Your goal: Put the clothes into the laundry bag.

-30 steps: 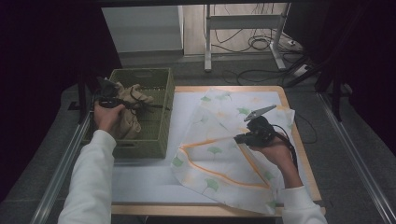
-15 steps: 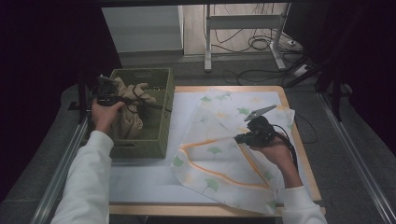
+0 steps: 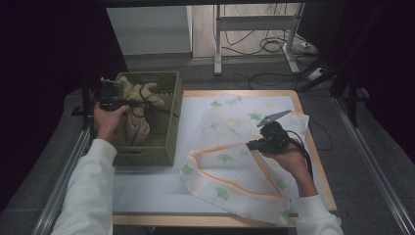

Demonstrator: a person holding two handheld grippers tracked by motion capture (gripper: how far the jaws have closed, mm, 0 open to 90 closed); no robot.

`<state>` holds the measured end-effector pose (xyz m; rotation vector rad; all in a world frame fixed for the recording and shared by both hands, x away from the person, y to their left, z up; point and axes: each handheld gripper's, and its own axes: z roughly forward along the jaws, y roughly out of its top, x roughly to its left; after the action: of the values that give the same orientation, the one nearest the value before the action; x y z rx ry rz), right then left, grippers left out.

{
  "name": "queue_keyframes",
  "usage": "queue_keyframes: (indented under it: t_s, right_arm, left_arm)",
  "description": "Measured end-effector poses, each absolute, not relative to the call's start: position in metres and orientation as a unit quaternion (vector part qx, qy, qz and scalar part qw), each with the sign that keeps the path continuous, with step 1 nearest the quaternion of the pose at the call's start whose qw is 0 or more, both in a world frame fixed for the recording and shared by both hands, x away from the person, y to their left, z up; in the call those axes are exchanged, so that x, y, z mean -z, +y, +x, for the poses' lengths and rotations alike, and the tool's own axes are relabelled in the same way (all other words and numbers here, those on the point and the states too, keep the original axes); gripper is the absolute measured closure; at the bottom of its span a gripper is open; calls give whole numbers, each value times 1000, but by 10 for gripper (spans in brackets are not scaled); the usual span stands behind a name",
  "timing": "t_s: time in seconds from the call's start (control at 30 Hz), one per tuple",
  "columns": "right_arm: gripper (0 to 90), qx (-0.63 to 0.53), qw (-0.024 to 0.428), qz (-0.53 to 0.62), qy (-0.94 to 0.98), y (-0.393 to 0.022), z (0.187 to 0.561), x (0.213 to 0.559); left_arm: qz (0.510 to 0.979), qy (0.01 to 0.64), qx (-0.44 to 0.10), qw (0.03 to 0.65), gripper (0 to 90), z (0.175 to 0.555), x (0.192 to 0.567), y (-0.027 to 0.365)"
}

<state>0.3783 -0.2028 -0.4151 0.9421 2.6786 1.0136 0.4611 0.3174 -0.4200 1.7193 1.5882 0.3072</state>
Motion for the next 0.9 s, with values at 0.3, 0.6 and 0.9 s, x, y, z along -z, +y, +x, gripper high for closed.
queue_keyframes:
  t_s: [0.3,0.6,0.9]
  right_arm:
    - [869,-333,63,312,888,-202,379,416]
    - [869,-333,65,314,887,-203,378,414]
    - [869,-331,64,313,888,-202,378,416]
  left_arm:
    - [667,608,-123,413,795,449,405,318]
    - [670,587,-125,438,795,441,389,311]
    - [668,566,-128,466,795,429,374,306]
